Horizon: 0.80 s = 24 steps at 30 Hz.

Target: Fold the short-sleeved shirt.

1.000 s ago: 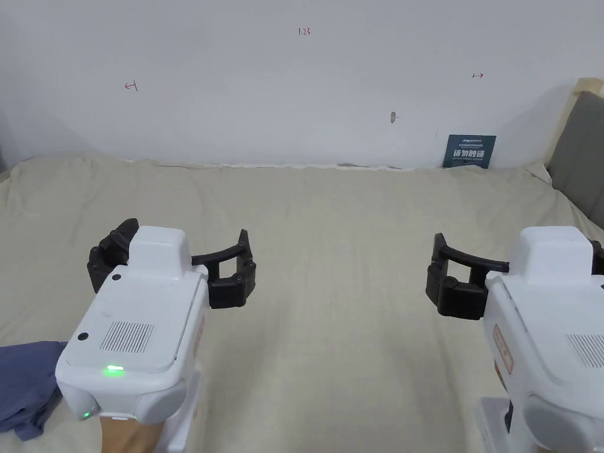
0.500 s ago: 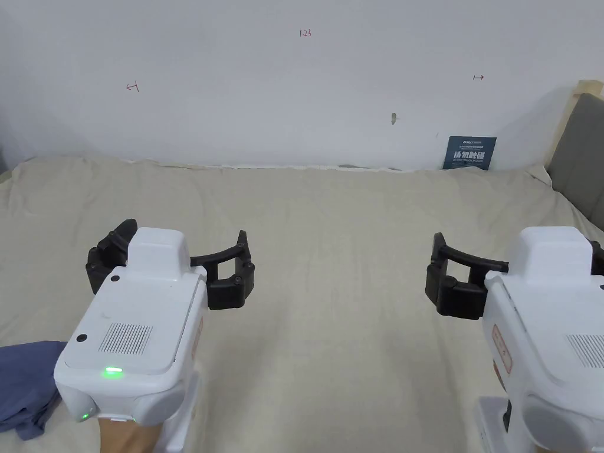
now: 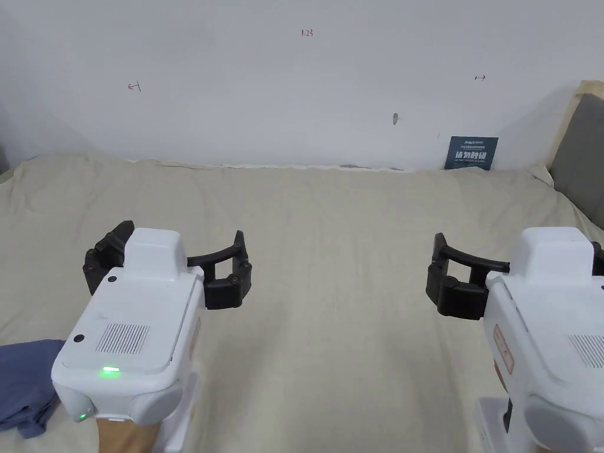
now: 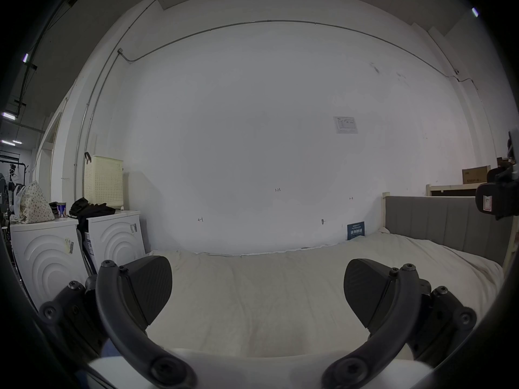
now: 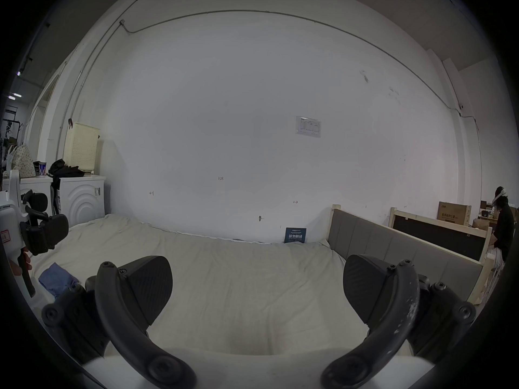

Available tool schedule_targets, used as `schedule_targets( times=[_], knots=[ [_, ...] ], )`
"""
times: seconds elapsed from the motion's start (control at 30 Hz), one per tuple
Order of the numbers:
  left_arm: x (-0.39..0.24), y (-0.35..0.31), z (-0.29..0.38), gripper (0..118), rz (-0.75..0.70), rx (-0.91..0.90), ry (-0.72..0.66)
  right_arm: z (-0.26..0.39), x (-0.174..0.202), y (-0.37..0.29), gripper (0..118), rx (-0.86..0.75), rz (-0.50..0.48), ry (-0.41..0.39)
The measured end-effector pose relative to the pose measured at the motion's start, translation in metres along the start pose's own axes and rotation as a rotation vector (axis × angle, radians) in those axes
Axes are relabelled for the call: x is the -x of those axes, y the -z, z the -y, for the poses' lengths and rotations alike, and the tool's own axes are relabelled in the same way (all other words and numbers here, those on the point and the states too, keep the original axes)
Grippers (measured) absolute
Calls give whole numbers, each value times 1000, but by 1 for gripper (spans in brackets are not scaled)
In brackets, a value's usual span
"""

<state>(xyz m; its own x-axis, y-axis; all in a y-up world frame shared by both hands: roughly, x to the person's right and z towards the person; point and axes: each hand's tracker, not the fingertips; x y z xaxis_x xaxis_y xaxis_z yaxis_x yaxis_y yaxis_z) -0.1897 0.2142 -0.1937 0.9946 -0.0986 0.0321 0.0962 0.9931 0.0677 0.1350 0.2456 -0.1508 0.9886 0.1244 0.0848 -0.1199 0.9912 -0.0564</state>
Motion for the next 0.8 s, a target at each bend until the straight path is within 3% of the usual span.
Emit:
schedule_targets(
  times=[0.5,0.8],
  knots=[
    [2,-1,0,118,1,7,1,-1,2,0,118,3,-1,-1],
    [4,-1,-1,118,1,6,-2,-4,3,4,118,37,-2,38]
  ],
)
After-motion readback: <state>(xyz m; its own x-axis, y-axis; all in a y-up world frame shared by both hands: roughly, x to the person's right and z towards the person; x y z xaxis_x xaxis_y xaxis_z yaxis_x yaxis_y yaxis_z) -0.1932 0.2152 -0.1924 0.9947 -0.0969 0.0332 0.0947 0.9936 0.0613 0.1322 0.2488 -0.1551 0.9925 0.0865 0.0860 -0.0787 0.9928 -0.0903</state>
